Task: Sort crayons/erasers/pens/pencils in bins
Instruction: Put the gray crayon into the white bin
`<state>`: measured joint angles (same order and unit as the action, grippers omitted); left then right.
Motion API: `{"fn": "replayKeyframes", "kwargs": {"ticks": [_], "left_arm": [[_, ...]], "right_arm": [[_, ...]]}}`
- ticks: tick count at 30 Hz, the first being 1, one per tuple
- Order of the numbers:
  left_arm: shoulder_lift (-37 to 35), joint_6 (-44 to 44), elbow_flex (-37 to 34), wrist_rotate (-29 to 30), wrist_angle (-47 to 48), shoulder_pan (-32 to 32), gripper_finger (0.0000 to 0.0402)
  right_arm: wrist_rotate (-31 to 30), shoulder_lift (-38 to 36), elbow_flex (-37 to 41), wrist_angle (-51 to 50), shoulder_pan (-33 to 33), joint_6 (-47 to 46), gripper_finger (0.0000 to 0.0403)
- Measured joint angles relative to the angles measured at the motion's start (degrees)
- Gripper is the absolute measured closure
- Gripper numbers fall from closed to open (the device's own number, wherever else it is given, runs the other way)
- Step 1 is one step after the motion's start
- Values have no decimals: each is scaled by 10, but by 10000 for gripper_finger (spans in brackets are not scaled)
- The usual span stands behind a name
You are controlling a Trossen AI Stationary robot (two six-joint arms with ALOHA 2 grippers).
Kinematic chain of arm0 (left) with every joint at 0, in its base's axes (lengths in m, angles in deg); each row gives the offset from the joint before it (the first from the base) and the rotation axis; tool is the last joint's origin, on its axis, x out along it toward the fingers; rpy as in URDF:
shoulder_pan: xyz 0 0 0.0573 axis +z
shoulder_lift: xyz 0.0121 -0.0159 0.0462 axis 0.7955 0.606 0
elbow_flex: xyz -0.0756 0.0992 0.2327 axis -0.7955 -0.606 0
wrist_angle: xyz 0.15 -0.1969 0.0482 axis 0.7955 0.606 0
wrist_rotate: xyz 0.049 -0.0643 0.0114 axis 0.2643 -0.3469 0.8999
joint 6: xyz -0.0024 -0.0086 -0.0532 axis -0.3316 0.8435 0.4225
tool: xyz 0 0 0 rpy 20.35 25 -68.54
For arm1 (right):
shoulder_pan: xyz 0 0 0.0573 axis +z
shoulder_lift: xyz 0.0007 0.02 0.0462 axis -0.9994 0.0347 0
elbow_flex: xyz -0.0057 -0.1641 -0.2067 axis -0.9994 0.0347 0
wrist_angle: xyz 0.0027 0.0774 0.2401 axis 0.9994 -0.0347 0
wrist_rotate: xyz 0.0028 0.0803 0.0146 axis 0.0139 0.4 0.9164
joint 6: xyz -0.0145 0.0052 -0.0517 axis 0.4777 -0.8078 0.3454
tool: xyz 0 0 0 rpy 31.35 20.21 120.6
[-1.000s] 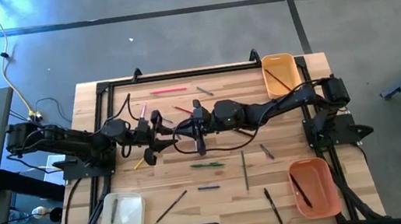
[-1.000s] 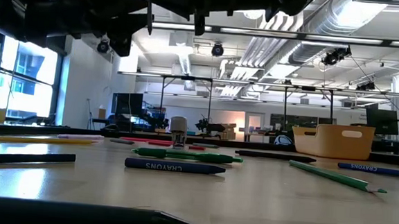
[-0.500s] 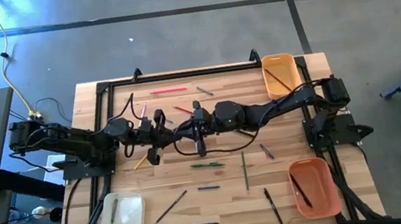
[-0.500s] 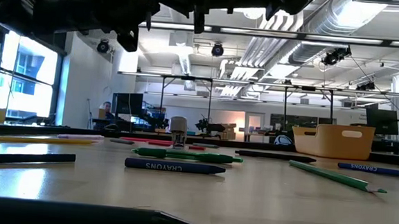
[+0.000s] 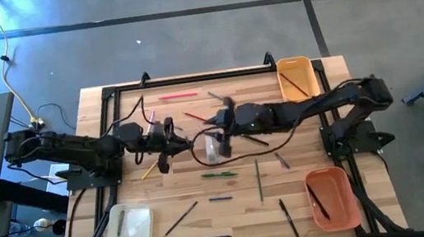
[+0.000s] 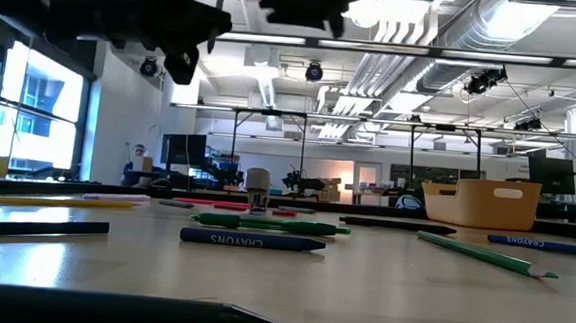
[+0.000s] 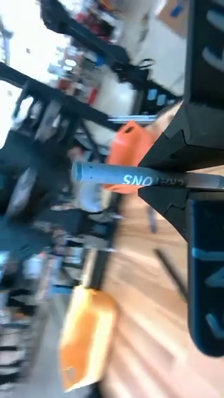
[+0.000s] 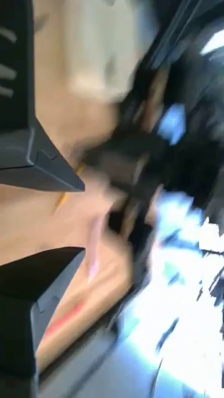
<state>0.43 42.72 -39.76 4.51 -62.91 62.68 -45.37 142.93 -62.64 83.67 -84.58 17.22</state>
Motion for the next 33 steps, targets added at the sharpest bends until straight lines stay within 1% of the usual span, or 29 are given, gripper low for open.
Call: {"fn": "replayKeyframes", "kwargs": {"ticks": [1,3,5,6,8,10,11,14,16,19,21,25,28,30,33], "left_arm": [[-6,-5,13,15,46,-8,393],[-15,-22,43,56,148,-28,393],[-16,-34,77,104,238,-53,393],[-17,-36,92,121,277,-66,393],[-18,-31,118,144,343,-94,393],[-18,-10,142,154,406,-119,393],[-18,4,153,159,438,-132,393],[-18,58,185,177,538,-172,393],[-18,99,203,187,597,-202,393],[-18,171,222,193,661,-252,393],[-18,228,232,195,695,-287,393],[-16,361,246,195,771,-364,393],[-7,467,248,195,820,-427,393],[3,537,248,195,827,-467,393],[19,631,248,195,831,-520,393]], "right_arm": [[-31,-6,0,-35,6,3,264],[-73,-12,-1,-112,17,-3,284],[-92,-11,0,-162,29,-26,310],[-96,-11,5,-168,36,-30,324],[-97,-12,33,-127,48,-28,356],[-96,-12,76,-62,56,-22,387],[-93,-12,98,-25,58,-19,395],[-66,-12,170,107,60,-24,391],[-60,-11,218,194,59,-25,389],[-60,-11,278,317,59,-25,400],[-60,-11,310,370,59,-27,400],[-60,-11,346,432,58,-12,402],[-60,-11,347,436,53,16,402],[-55,-11,343,436,45,23,402],[-26,-11,340,438,34,28,402]]}}
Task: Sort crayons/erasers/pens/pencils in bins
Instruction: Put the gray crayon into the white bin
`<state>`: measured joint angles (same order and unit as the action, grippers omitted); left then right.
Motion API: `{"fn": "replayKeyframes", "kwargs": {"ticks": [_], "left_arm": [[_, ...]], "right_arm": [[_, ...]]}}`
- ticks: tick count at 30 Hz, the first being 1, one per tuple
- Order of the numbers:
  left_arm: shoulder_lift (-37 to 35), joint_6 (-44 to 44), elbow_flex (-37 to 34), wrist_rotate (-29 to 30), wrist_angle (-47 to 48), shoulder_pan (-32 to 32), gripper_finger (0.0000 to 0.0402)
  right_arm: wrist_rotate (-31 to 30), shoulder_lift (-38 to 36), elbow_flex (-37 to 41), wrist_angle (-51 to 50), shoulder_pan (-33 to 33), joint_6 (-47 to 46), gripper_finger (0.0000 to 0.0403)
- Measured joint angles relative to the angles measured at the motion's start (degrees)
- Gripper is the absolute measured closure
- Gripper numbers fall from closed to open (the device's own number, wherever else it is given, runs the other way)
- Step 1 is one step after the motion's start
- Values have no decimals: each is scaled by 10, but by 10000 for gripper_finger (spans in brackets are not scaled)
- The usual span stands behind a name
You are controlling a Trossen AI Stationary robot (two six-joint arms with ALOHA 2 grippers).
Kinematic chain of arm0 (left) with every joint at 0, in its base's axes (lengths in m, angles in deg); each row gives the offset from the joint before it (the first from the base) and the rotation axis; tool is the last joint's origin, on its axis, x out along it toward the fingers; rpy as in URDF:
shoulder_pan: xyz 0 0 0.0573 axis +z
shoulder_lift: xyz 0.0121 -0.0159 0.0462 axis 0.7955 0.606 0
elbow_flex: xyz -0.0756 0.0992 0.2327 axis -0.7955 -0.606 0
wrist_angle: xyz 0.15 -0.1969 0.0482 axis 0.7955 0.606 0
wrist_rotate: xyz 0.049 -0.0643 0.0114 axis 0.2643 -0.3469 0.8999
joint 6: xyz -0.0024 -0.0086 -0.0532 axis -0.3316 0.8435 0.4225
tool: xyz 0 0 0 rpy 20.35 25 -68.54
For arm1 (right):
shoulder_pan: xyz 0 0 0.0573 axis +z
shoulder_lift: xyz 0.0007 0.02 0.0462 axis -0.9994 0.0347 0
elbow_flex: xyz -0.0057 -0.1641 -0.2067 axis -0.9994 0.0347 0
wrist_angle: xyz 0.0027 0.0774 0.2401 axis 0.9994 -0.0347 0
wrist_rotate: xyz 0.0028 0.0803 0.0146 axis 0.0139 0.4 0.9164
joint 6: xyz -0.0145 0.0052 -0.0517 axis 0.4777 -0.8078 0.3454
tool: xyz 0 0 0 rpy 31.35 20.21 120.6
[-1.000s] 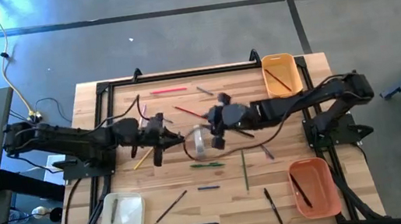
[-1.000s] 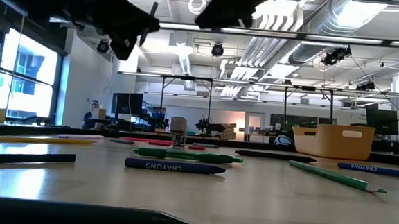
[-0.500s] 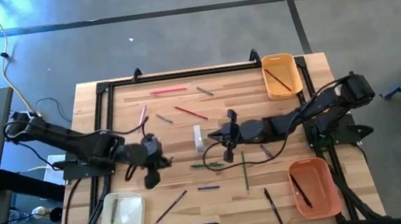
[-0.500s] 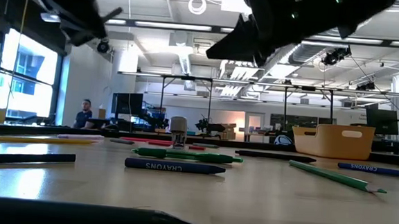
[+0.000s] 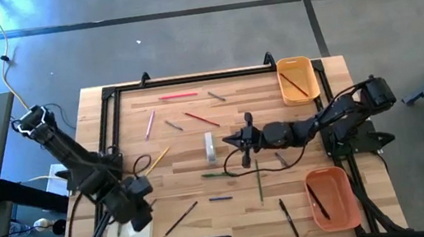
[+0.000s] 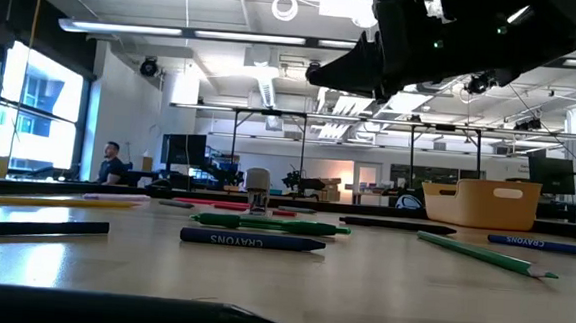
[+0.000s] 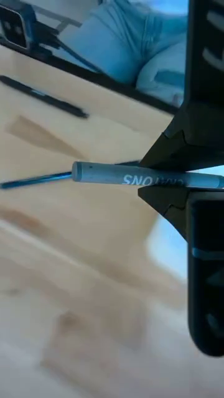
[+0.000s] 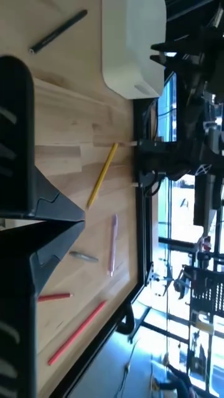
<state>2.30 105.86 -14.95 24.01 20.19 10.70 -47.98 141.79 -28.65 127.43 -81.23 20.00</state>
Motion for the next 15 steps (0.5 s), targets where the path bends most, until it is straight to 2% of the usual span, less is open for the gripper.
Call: {"fn": "replayKeyframes", "kwargs": {"ticks": [8,15], "left_arm": [[43,200,0,-14,2,-109,392],[85,330,0,-35,2,-185,392]], "right_arm": [[17,0,0,-2,-12,4,402],[17,0,0,-5,-12,5,403]]}}
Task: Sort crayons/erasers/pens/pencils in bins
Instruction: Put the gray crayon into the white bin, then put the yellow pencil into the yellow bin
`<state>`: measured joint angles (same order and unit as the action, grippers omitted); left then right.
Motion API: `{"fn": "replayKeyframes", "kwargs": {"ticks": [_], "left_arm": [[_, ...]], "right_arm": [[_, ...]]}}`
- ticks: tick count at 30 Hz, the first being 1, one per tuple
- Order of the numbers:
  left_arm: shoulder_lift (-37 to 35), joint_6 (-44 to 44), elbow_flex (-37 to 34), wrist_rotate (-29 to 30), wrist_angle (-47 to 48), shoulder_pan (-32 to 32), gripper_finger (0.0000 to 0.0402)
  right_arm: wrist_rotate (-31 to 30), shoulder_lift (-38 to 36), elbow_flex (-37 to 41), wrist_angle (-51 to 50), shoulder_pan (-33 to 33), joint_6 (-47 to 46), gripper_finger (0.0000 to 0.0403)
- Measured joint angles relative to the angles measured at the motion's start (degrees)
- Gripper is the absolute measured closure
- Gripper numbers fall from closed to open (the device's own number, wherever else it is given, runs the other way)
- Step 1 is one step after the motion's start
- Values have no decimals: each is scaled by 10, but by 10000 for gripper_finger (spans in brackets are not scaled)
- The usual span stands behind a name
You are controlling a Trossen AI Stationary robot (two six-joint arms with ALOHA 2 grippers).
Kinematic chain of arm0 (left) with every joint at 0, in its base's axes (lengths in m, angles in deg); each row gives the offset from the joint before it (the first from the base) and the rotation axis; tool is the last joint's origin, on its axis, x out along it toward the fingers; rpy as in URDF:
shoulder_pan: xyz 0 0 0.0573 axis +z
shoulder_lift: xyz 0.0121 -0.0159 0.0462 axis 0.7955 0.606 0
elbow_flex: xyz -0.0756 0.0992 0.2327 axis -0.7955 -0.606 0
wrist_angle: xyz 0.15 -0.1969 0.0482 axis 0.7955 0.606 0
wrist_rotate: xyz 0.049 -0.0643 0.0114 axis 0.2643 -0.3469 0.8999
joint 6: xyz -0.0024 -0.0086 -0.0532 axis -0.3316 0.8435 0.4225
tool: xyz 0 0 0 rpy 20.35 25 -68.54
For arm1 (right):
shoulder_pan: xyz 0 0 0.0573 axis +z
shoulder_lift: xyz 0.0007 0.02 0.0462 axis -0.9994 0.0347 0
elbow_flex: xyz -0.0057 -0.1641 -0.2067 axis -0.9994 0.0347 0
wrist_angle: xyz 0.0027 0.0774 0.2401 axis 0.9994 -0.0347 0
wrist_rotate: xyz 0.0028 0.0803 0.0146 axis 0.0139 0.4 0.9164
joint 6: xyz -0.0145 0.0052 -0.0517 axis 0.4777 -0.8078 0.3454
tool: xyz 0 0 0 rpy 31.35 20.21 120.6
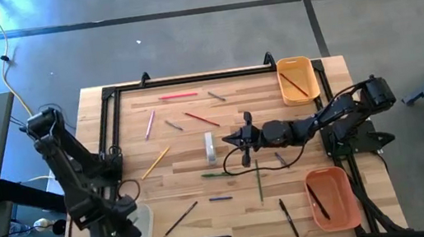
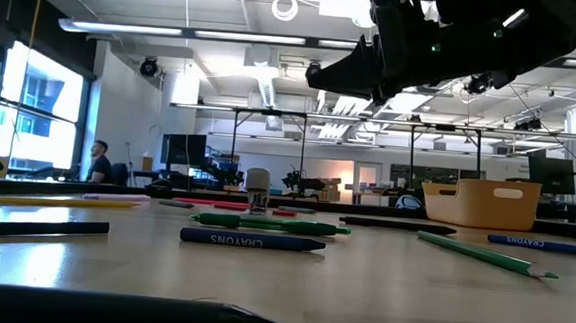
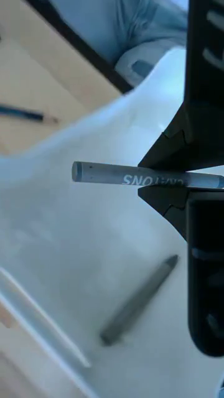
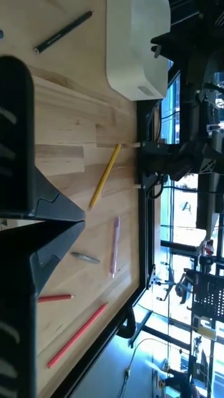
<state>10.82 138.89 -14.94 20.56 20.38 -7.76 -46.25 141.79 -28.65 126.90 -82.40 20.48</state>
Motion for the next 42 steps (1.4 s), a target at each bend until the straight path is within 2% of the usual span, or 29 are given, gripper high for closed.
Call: {"fn": "replayKeyframes", "kwargs": {"ticks": [6,15,21,32,35,42], "left_arm": [[57,64,0,0,-4,-22,392],[118,81,1,-17,6,-15,387],[127,90,1,-19,11,-3,361],[126,41,12,-28,21,1,303],[125,3,40,-21,70,0,313],[105,-118,94,-7,114,1,394]], "right_arm": [[0,0,0,-1,0,4,403],[0,0,0,-1,0,4,403],[0,0,0,-3,0,4,403],[0,0,0,-9,0,4,403],[0,0,0,-1,0,4,403],[0,0,0,1,0,10,403]]}}
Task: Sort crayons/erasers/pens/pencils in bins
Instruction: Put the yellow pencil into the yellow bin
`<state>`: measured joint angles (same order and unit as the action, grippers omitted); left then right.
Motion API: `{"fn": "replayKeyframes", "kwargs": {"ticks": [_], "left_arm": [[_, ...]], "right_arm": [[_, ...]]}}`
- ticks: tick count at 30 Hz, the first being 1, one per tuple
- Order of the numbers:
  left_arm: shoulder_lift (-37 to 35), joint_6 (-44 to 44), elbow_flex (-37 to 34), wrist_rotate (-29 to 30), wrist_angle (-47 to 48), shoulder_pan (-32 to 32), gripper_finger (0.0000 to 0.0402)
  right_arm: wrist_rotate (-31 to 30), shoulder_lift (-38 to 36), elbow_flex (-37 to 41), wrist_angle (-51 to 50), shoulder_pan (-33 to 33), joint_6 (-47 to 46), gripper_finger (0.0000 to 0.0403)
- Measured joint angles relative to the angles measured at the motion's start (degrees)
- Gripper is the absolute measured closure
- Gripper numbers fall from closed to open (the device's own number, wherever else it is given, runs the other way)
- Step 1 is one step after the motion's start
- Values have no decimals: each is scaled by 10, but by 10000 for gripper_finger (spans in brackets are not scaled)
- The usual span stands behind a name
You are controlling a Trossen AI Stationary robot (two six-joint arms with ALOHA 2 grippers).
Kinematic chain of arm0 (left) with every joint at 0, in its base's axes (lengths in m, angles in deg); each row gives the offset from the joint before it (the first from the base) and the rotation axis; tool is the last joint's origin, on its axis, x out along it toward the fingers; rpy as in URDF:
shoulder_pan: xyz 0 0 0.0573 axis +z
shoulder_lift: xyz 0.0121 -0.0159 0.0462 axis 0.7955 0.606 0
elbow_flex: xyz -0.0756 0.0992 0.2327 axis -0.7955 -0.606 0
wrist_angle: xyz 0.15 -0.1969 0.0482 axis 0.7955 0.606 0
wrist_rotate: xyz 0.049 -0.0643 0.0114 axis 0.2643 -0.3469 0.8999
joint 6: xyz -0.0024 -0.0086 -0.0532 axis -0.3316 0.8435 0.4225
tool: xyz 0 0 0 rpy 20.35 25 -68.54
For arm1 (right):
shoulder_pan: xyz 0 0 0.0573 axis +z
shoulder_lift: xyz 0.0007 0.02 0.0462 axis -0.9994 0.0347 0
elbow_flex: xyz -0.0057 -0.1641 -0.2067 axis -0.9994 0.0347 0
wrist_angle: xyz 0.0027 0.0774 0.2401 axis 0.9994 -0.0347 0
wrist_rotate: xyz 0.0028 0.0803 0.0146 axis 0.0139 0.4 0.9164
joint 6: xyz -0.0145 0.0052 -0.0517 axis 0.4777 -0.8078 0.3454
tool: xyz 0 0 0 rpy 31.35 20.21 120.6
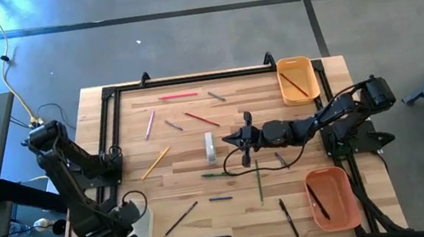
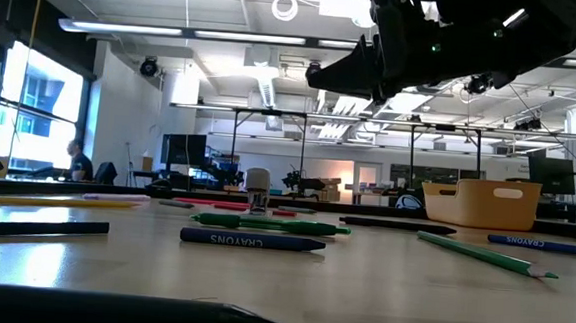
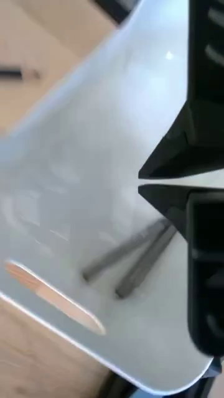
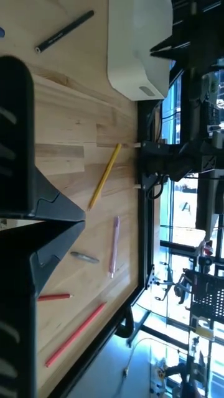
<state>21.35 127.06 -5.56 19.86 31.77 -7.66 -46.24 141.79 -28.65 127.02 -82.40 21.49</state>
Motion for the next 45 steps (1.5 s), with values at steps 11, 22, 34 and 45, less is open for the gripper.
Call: {"fn": "replayKeyframes", "kwargs": {"ticks": [11,22,34,45], "left_arm": [[-57,-115,47,97,19,73,401],[-126,-468,-26,102,-101,295,402],[-138,-587,-126,6,-212,472,401],[-105,-630,-128,-6,-171,583,343]], "right_arm": [[0,0,0,29,-4,35,403],[0,0,0,28,-4,34,403],[0,0,0,2,-3,6,403],[0,0,0,-13,-3,-2,403]]}}
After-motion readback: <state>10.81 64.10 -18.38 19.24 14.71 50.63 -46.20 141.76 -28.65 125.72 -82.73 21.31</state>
